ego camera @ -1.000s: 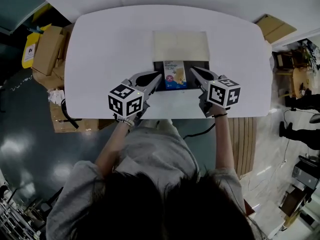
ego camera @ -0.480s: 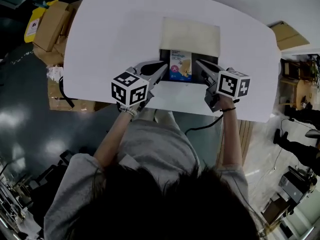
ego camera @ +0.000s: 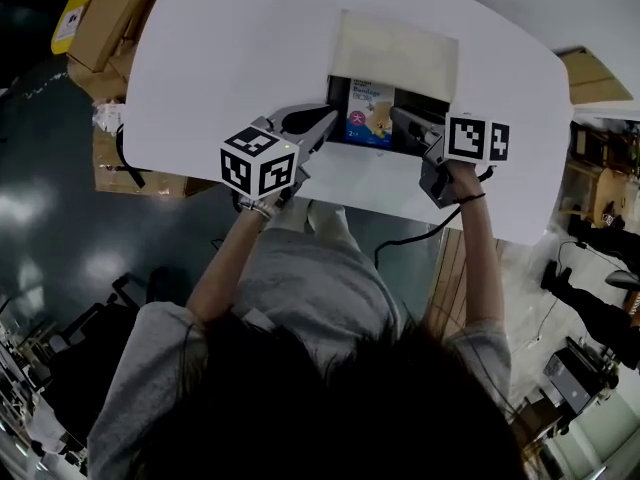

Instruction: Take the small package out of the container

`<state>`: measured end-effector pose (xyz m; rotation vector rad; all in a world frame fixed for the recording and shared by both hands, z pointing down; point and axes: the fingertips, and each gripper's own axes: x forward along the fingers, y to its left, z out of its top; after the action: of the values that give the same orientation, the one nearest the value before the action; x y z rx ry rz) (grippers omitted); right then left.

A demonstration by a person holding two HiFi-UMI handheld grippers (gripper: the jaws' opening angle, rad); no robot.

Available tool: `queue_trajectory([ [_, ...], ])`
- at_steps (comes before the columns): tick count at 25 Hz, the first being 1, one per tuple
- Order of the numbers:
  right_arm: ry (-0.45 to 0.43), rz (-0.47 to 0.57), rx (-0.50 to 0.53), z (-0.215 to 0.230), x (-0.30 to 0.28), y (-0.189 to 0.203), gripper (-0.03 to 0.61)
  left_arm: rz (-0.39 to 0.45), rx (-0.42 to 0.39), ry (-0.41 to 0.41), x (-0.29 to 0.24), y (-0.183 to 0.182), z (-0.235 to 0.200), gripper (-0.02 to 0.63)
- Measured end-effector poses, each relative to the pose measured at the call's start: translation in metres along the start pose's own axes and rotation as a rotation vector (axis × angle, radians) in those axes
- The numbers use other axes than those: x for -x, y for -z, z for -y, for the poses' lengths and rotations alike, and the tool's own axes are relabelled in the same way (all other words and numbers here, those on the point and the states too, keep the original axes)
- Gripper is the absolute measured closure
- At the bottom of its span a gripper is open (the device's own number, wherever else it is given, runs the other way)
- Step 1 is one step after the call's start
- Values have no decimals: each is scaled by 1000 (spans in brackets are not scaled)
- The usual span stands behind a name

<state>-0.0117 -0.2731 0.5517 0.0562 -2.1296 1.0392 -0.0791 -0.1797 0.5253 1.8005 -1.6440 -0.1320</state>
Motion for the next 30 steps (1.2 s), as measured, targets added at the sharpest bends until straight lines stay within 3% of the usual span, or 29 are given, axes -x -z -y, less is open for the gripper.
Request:
queue_trajectory([
  [9, -37, -188, -120, 6, -12, 14, 400, 18, 17, -15, 2, 4, 2, 617],
  [18, 1, -375, -153, 16, -24, 30, 385, 22, 32, -22, 5, 9, 1, 617],
  [22, -2, -413, -144, 18, -28, 34, 354, 19, 32, -22, 5, 10, 1, 617],
  [30, -69, -469, -195, 14, -33, 37, 354, 21, 29, -21, 6, 6, 0, 618],
])
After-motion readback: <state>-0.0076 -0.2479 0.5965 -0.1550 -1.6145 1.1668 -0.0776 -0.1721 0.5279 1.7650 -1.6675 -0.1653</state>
